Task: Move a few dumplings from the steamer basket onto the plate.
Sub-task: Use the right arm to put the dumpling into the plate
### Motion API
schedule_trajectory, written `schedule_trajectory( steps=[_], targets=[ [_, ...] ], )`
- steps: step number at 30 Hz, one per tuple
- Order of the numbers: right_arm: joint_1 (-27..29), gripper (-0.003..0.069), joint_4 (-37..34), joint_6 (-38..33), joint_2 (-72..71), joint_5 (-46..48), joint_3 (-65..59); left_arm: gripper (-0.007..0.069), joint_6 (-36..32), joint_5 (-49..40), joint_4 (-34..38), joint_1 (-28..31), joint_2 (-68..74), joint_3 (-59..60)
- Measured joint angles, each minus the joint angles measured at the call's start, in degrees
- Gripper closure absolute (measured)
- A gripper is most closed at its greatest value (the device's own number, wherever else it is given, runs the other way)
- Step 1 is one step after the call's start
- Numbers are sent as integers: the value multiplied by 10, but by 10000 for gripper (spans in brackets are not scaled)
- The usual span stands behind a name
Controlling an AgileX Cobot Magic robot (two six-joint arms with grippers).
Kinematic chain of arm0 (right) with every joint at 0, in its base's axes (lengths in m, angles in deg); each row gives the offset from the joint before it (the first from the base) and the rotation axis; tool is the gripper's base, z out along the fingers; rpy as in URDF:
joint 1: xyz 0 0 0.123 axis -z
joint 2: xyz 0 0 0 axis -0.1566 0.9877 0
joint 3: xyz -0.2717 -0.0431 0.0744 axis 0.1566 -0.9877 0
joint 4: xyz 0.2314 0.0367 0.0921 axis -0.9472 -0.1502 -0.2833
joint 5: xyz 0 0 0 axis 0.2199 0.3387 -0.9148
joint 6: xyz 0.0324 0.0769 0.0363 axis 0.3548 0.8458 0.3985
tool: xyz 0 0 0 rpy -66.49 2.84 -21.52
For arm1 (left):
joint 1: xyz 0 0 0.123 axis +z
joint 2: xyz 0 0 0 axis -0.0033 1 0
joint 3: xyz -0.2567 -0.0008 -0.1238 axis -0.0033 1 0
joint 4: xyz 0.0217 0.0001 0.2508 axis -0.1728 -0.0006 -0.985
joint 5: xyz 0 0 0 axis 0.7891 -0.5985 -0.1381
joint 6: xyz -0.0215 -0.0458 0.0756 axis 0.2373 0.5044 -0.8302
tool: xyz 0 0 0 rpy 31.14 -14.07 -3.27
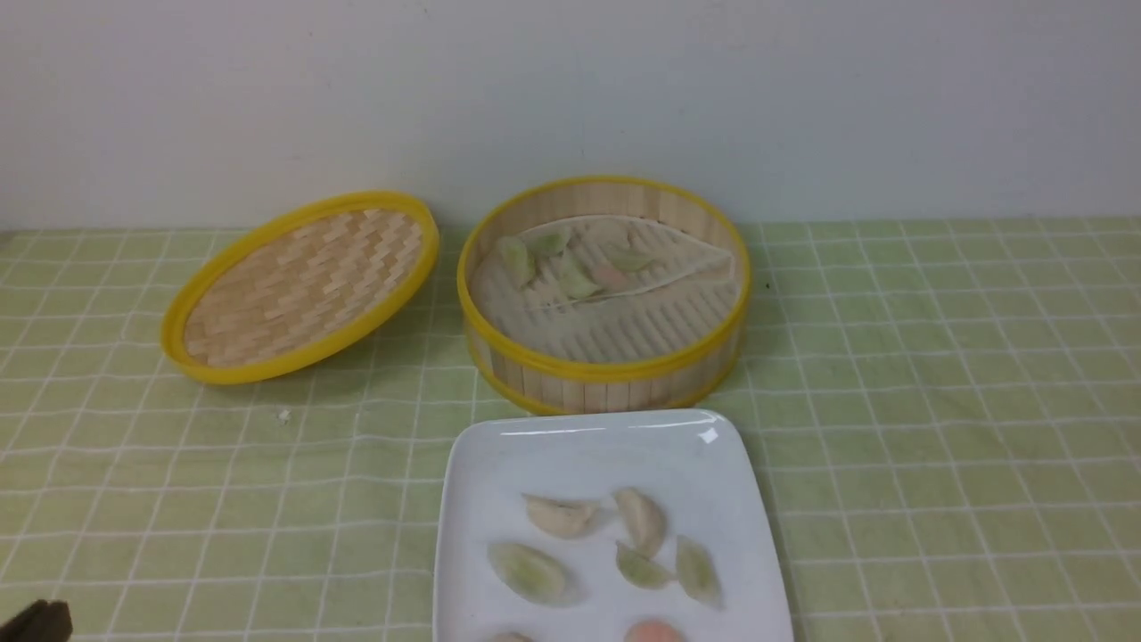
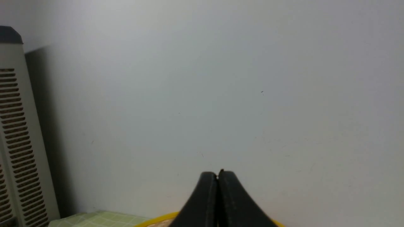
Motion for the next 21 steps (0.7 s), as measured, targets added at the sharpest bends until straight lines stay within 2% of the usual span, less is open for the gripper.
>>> schedule_trajectory(
  steps=[3,21],
  targets=[
    [0,673,0,0,0,0,0,631,0,-2,0,0,-12,34],
    [0,673,2,0,0,0,0,631,0,-3,-1,0,-13,35]
  ],
)
